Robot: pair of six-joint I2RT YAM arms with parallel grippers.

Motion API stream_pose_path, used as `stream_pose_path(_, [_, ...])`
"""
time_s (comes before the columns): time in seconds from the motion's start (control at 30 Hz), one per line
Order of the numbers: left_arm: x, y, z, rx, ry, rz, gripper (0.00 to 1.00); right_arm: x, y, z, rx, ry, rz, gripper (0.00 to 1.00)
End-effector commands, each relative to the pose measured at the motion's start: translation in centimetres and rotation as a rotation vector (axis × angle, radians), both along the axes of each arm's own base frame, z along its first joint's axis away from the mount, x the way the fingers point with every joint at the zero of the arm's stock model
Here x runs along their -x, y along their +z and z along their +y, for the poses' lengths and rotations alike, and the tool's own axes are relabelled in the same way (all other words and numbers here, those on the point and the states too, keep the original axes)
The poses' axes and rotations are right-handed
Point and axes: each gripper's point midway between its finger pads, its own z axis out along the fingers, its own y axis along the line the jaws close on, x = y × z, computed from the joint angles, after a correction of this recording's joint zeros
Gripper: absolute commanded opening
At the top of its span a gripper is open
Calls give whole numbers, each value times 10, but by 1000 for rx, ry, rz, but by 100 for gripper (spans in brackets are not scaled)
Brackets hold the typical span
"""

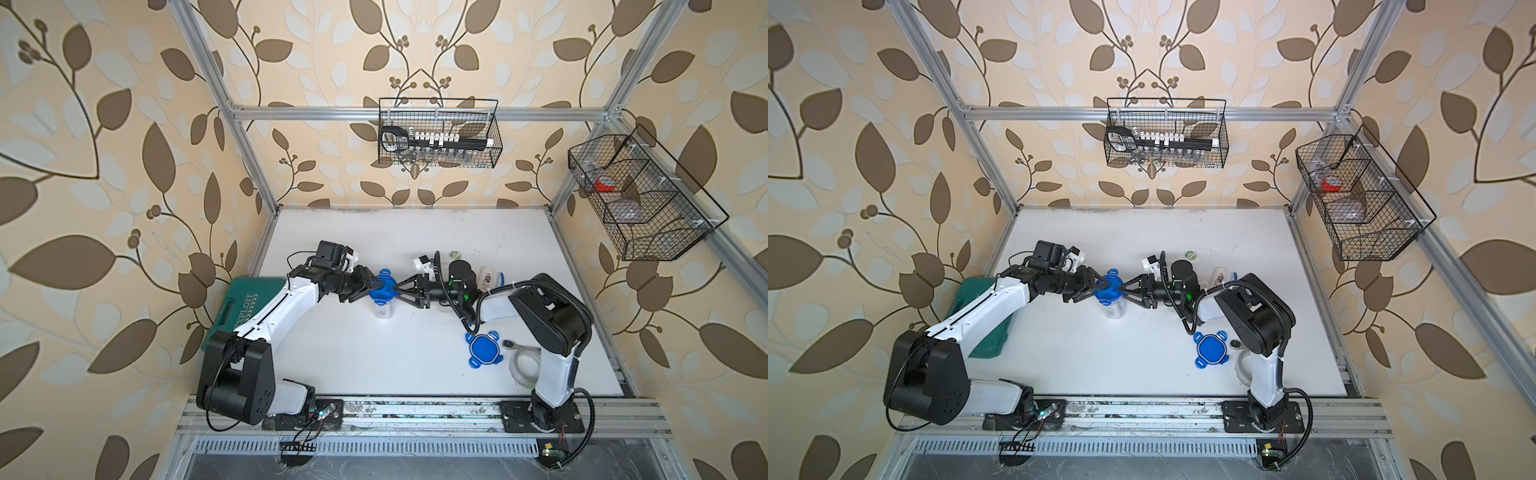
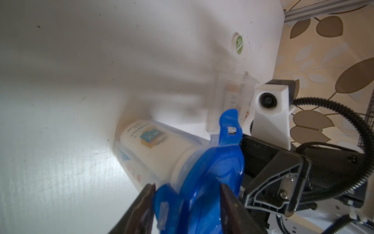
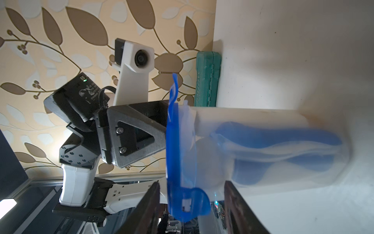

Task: Take out toiletry kits
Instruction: Unfasten the latch on the container.

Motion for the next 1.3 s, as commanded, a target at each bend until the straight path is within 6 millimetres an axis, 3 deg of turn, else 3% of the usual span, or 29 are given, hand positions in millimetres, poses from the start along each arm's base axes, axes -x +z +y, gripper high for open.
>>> stream_pose_path(0.0, [60, -83, 42, -272, 55, 331, 51, -3, 12, 0, -23, -5, -40, 44])
stream_pose_path(0.27, [67, -93, 45, -289, 58, 351, 51, -1, 27, -10, -29, -17, -60, 31])
stream_pose_path(0.67, [63, -88, 46, -293, 71, 343, 51, 6, 33, -18, 51, -20, -93, 28])
stream_pose_path(0.77, [60, -83, 43, -274, 68, 336, 54, 7, 21, -23, 170, -37, -92, 28])
stream_pose_path(0.87, [50, -68, 32, -214, 61, 301, 60, 8, 1, -34, 430, -89, -123, 39])
stream_pose_path(0.93, [40, -56, 23, -158, 50, 268, 64, 9, -3, -39, 571, -111, -175, 49])
stream_pose_path(0.97, [33, -40, 19, -126, 49, 212, 66, 11, -4, -41, 630, -122, -194, 52])
stream_pose_path(1.1, [19, -8, 15, -98, 50, 104, 74, 24, 2, -35, 768, -129, -284, 54])
stream_pose_path(1.27, [10, 8, 21, -142, 56, 43, 75, 36, 7, -26, 898, -117, -387, 55])
